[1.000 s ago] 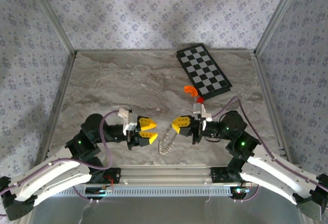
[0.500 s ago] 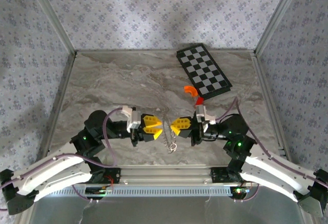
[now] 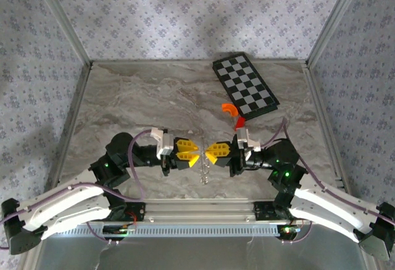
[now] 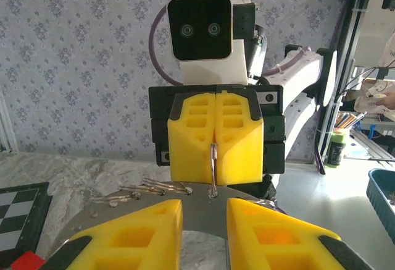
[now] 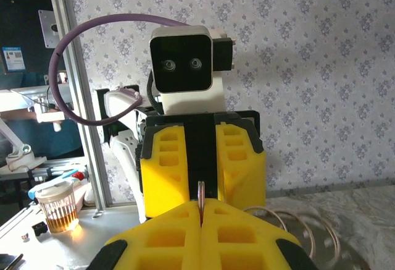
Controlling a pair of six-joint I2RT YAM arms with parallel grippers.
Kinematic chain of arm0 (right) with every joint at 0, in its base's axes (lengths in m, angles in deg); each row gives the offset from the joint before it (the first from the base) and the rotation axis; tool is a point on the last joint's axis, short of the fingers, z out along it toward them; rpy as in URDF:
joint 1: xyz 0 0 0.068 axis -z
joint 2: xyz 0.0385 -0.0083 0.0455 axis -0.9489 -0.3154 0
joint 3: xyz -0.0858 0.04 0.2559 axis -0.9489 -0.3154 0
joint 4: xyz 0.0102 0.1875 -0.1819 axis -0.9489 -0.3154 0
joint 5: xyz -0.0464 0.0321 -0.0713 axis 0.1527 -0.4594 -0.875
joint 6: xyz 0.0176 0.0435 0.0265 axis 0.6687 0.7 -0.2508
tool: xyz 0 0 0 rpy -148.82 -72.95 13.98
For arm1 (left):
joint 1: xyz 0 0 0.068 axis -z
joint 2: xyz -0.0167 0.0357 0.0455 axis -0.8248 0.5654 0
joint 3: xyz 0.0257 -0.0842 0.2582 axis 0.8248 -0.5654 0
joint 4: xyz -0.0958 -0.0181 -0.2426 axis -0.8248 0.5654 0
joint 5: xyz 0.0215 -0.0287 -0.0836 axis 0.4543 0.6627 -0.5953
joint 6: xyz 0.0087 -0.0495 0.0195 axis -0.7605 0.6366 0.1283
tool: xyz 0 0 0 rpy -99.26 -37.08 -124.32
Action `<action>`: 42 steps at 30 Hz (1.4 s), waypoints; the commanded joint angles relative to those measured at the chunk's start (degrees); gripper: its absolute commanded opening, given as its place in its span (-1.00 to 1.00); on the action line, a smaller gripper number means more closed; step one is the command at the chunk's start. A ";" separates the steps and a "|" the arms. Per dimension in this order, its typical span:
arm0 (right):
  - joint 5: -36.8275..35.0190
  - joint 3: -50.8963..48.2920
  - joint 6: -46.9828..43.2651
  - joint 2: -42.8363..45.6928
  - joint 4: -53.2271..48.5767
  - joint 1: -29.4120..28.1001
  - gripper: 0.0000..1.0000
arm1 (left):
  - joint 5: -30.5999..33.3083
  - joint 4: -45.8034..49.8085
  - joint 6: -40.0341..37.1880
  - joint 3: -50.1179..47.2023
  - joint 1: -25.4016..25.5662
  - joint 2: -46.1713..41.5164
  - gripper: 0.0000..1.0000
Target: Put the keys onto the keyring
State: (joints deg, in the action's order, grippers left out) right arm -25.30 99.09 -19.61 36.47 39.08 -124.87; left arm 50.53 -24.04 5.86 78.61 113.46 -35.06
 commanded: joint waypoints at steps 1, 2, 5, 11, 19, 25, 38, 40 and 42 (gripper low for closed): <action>-0.01 -0.25 -0.76 0.51 3.14 -0.53 -1.00 | 0.33 -3.90 -1.01 2.72 0.57 0.47 -0.52; -0.03 -0.33 -0.85 0.59 3.16 -0.62 -1.00 | 0.26 -4.08 -1.04 2.86 0.56 0.75 -0.52; -0.02 -0.48 -1.04 0.66 3.17 -0.67 -1.00 | 0.31 -4.59 -1.03 3.19 0.56 1.52 -0.54; -0.19 -0.87 -1.39 0.94 3.39 -0.76 -1.00 | 0.39 -5.17 -0.73 3.31 0.63 2.55 -0.59; -1.23 -1.37 -2.04 1.65 4.00 -0.78 -1.00 | 0.66 -5.42 -0.48 3.20 0.82 3.43 -0.71; -2.10 -1.78 -2.34 1.92 4.70 -0.84 -1.00 | 0.49 -5.33 -0.33 2.93 1.08 3.70 -0.66; -2.52 -1.87 -3.12 1.74 5.51 -0.89 -1.00 | -0.39 -4.65 -0.44 3.24 1.61 4.37 -0.66; -2.56 -1.75 -3.23 1.60 5.56 -0.89 -1.00 | -0.39 -4.39 -0.49 3.30 1.67 4.36 -0.66; -2.47 -1.65 -3.27 1.47 5.46 -0.92 -1.00 | -0.31 -4.28 -0.60 3.38 1.69 4.40 -0.74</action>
State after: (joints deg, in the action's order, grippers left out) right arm -27.46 97.08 -21.92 37.45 41.00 -125.28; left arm 50.55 -27.65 5.47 79.77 114.64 -30.58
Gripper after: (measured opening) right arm 0.052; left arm 0.147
